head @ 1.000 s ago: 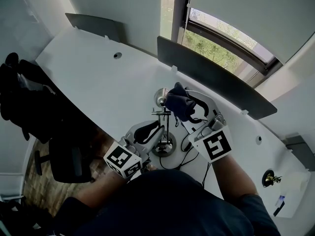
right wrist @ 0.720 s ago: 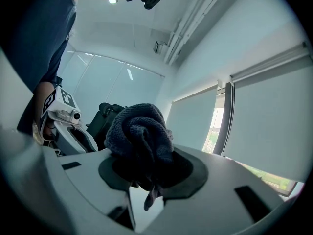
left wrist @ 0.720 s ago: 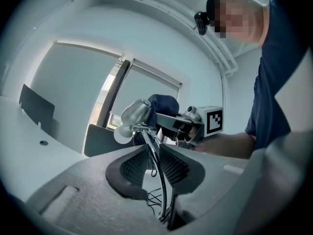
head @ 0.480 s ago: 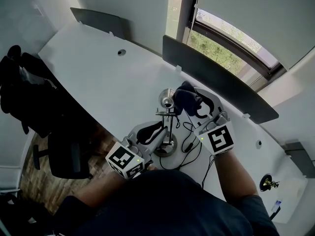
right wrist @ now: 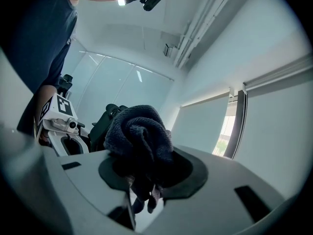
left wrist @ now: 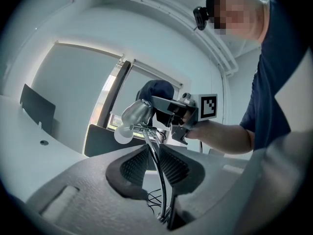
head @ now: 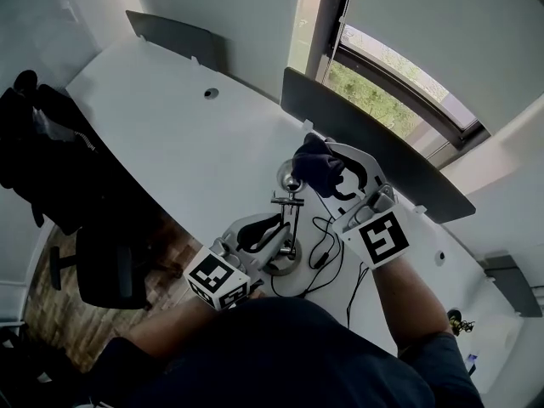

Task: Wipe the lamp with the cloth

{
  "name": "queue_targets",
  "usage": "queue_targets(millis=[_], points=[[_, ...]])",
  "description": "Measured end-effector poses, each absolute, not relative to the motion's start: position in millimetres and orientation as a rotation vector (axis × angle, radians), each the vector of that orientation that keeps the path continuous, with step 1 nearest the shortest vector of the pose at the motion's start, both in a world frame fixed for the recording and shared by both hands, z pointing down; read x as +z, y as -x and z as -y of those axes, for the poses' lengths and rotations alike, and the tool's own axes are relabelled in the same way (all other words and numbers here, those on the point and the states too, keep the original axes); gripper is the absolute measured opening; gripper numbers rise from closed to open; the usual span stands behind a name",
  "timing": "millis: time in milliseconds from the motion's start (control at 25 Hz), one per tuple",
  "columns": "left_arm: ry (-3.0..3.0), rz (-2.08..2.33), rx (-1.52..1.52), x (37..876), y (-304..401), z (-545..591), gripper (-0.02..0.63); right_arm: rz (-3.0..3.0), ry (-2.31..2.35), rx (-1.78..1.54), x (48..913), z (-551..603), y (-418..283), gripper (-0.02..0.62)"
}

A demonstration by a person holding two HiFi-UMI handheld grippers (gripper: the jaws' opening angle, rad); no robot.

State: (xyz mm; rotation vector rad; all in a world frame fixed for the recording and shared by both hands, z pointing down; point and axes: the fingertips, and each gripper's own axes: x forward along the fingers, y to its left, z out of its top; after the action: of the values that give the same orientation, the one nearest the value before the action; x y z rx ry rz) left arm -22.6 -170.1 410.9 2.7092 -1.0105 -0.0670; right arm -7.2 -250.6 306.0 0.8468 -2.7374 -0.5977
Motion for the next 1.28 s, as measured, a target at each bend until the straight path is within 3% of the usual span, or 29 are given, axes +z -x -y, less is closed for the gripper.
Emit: queue_targets(millis=[920, 1280], points=[[-2.704, 1.031, -0.093, 410, 24, 171, 0.072, 2.788, -0.393, -0.623, 301, 260, 56, 0.138], [-2.707, 1.035, -0.099, 409, 24, 170, 0.072, 2.780, -0.535, -0.521, 322, 280, 26, 0.138]])
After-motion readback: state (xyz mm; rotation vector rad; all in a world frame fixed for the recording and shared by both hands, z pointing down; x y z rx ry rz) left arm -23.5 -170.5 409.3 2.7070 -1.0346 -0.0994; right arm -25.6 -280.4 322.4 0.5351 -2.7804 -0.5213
